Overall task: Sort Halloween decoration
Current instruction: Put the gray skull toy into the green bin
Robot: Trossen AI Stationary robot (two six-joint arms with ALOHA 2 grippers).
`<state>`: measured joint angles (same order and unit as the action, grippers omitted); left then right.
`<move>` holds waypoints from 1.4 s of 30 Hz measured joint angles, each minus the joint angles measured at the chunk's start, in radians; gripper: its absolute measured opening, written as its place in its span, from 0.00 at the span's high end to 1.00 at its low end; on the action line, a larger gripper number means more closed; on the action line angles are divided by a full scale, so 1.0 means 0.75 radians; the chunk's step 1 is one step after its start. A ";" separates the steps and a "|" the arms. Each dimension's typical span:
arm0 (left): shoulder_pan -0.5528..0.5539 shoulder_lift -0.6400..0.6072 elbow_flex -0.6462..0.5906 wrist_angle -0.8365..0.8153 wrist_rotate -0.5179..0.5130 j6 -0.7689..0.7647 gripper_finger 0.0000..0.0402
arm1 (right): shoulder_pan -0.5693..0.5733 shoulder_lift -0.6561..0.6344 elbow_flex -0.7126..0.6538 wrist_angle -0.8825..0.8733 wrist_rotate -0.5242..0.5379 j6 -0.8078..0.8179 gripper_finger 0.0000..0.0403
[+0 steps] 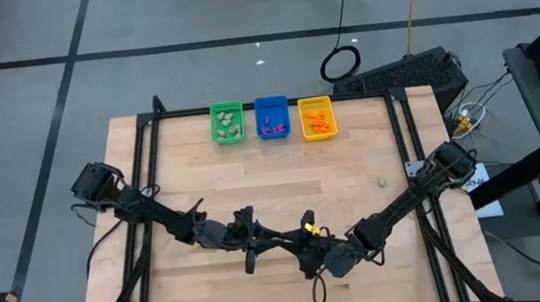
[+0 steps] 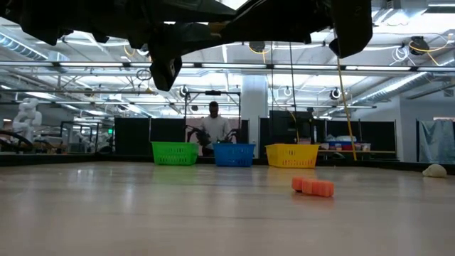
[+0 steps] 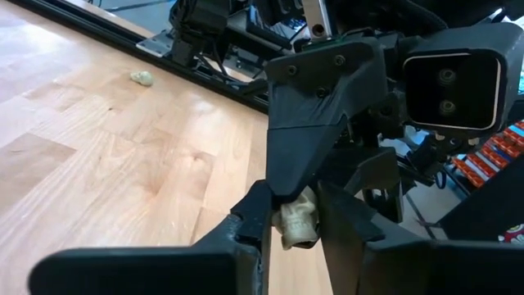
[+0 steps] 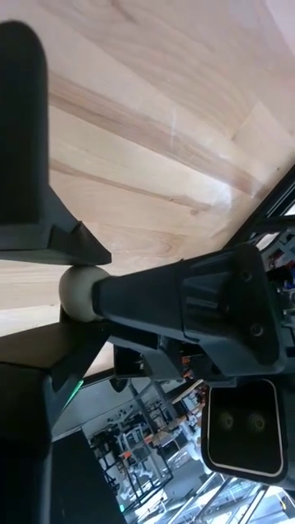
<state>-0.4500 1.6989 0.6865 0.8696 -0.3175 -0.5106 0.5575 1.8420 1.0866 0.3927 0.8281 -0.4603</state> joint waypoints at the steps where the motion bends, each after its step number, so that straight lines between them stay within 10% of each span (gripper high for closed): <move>1: 0.000 0.000 0.000 0.000 0.002 0.000 0.82 | 0.000 0.000 0.000 0.000 0.000 0.000 0.80; 16: -0.003 -0.001 0.001 0.020 0.055 0.030 0.83 | -0.003 0.001 0.001 0.022 0.014 -0.009 0.52; 33: 0.005 -0.034 0.003 0.044 0.158 0.101 0.83 | 0.014 0.001 0.001 -0.125 0.060 0.037 0.50; 42: 0.105 -0.316 0.001 -0.291 0.213 0.251 0.83 | 0.127 -0.065 0.000 -0.210 0.439 -0.055 0.50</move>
<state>-0.3712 1.4616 0.6869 0.6512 -0.1579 -0.3222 0.6528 1.7932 1.0866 0.2353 1.1576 -0.5019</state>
